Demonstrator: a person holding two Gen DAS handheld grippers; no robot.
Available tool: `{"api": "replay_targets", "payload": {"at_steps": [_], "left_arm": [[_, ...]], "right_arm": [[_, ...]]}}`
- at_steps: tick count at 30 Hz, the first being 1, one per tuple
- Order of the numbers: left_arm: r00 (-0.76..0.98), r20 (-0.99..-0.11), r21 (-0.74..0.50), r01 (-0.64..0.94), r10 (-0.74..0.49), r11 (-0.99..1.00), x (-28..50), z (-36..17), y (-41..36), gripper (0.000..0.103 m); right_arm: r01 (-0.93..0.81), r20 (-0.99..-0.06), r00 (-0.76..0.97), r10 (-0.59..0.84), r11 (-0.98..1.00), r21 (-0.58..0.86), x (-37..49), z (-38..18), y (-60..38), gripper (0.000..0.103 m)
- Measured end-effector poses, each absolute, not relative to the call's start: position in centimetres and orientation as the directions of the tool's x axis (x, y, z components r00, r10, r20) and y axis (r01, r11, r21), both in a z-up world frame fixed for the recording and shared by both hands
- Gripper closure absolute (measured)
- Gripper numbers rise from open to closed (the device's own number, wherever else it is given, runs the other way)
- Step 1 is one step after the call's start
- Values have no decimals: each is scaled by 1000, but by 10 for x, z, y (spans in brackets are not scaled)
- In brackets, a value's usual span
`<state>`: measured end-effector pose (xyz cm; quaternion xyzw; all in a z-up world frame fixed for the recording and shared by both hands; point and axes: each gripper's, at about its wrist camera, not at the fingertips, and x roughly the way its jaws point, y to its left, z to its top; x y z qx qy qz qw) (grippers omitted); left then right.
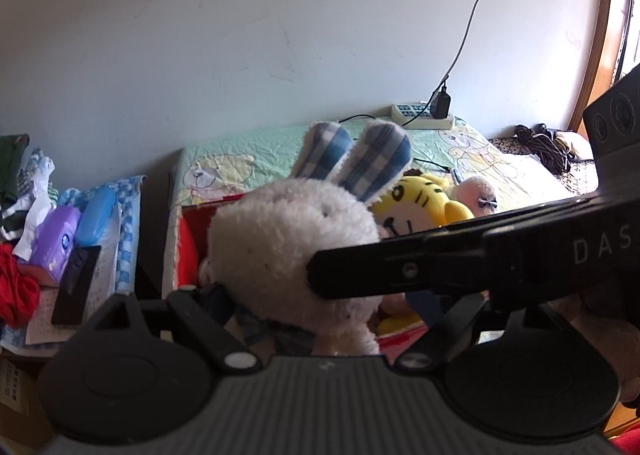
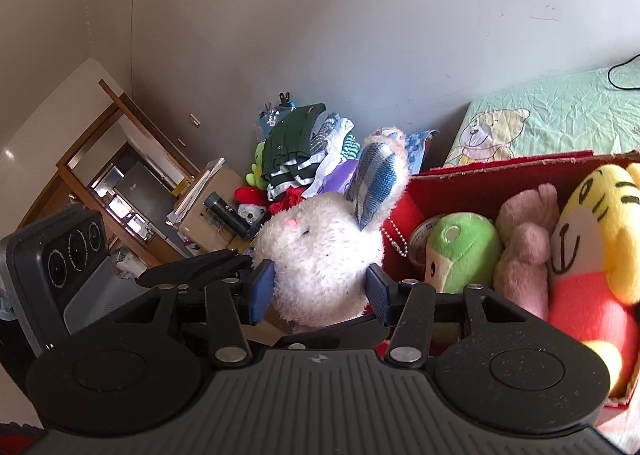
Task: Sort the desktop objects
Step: 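Carry the white bunny with the right tool over the red box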
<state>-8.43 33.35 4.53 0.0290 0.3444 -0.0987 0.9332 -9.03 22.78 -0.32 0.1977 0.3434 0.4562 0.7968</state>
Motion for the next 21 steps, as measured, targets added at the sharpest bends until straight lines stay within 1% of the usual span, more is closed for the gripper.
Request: {"api": "replay_targets", "payload": {"at_steps": [6,9,15,21], "left_arm": [[720,-665,-19,248,-198,969,-42,30,359,17],[705,-680,-14,263,-202,965,-25,20,366,20],[686,-697,-6,284,-208,959,4,5,375,22],[666,-718,-12,279,-202,960,23,-9,380,22]], "right_arm": [[-580,-384,428,818,574,578,-69,-15,251,50],[-551,-389,453,802,595,585,-57,-24,257,51],[-502,-389,509,768,632,590,-42,-35,266,52],[-479,-416,535,735,670,567,-31,-45,276,53]]}}
